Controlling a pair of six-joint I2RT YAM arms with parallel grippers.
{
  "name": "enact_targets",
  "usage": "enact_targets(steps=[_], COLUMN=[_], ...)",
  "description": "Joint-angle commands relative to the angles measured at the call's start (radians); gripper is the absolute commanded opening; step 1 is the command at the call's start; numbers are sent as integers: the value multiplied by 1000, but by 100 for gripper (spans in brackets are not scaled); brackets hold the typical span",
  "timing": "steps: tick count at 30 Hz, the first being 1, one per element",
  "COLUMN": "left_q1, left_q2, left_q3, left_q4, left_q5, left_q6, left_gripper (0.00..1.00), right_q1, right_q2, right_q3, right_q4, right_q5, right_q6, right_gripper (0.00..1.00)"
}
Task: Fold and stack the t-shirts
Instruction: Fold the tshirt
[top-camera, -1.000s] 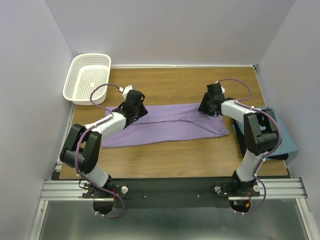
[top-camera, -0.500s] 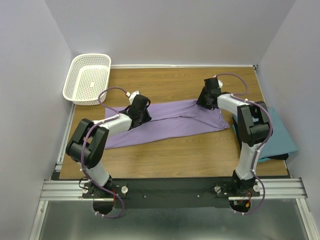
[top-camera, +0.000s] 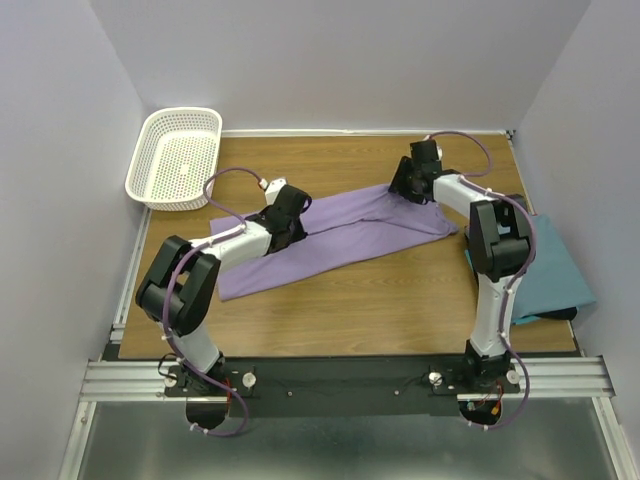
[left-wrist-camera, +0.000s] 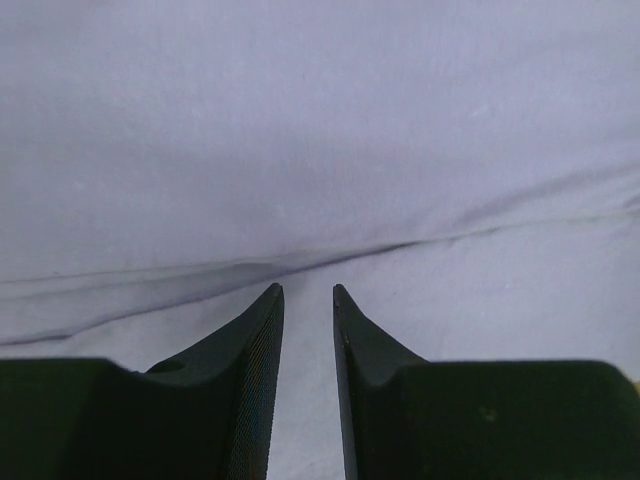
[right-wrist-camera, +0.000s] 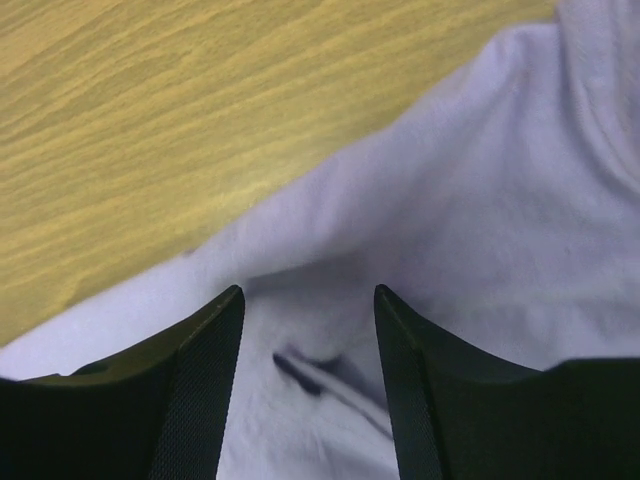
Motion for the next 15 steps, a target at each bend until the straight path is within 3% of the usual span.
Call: enact_targets(steps=[1, 7, 15], left_q1=[10, 15, -13], left_q2=[-55, -74, -60], left_q3=[70, 22, -67], left_q4=[-132, -218, -206], left_q5=[-163, -200, -154], left_q6=[-14, -30, -36], left_gripper=[34, 31, 20], right_q1=[-3, 32, 32], right_q2=[-139, -287, -272], right_q3=[-46, -204, -272], right_q4=[-50, -63, -64], right_q5=[12, 55, 95], right_q6=[4, 69, 113], right_gripper=[63, 65, 60])
